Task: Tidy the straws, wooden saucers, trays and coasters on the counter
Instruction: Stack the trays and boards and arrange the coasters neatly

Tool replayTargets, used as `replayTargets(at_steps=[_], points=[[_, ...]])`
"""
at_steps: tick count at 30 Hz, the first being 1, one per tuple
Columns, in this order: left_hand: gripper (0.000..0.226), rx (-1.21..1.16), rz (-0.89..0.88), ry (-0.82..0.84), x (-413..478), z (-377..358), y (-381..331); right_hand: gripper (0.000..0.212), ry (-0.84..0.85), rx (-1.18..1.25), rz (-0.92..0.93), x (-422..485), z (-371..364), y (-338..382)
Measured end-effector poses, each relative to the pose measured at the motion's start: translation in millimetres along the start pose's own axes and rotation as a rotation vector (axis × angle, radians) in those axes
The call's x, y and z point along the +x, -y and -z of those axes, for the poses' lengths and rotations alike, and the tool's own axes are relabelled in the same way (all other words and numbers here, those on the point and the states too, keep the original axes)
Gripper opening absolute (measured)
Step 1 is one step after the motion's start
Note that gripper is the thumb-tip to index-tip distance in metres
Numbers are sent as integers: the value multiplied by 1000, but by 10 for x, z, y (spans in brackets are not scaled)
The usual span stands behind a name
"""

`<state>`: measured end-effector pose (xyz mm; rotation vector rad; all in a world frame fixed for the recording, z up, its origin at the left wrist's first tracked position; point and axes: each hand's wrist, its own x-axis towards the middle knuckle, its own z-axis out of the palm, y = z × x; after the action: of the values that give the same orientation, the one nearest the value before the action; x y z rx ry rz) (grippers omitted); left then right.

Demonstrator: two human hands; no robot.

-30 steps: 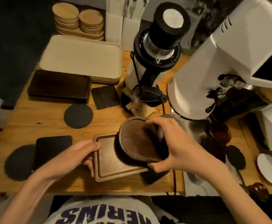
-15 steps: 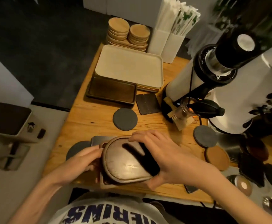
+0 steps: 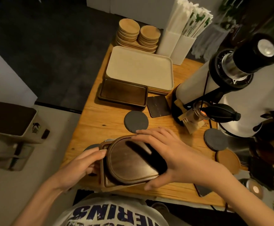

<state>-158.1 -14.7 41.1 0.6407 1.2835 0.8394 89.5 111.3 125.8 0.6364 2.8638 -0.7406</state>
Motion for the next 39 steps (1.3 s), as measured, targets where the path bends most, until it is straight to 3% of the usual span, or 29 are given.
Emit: replayTargets(at_steps=[2, 4, 5, 8, 12, 15, 20, 24, 27, 29, 31, 36, 39], points=[[73, -22, 2, 3, 33, -12, -10, 93, -74, 37, -11, -12, 58, -10], [49, -30, -27, 9, 56, -11, -29, 71, -269, 139, -58, -37, 108, -58], [36, -26, -47, 25, 58, -10, -53, 59, -397, 199, -109, -50, 122, -100], [35, -18, -85, 31, 59, 14, -98, 43, -677, 487, -384, -54, 98, -209], [35, -42, -93, 10, 77, 50, -124, 46, -664, 978, -636, -47, -161, -226], [35, -48, -75, 8, 83, 63, -156, 45, -643, 1199, -683, -79, -394, -167], [46, -16, -29, -59, 154, 61, -151, 39, -776, 1148, -659, 17, -488, -147], [39, -90, -108, -192, 259, -79, -205, 39, -873, 1113, -639, 213, -490, -160], [55, -195, -149, -444, 359, -186, -138, 40, -908, 1109, -693, 383, -538, -167], [82, -247, -155, -532, 391, -219, -126, 39, -922, 1136, -686, 492, -564, -142], [97, -290, -199, -530, 414, -217, -135, 38, -930, 1126, -667, 579, -595, -114], [103, -266, -297, -504, 534, -140, -223, 43, -975, 1106, -724, 748, -686, -120], [87, -235, -336, -552, 632, -109, -280, 47, -1005, 1070, -766, 871, -695, -163]])
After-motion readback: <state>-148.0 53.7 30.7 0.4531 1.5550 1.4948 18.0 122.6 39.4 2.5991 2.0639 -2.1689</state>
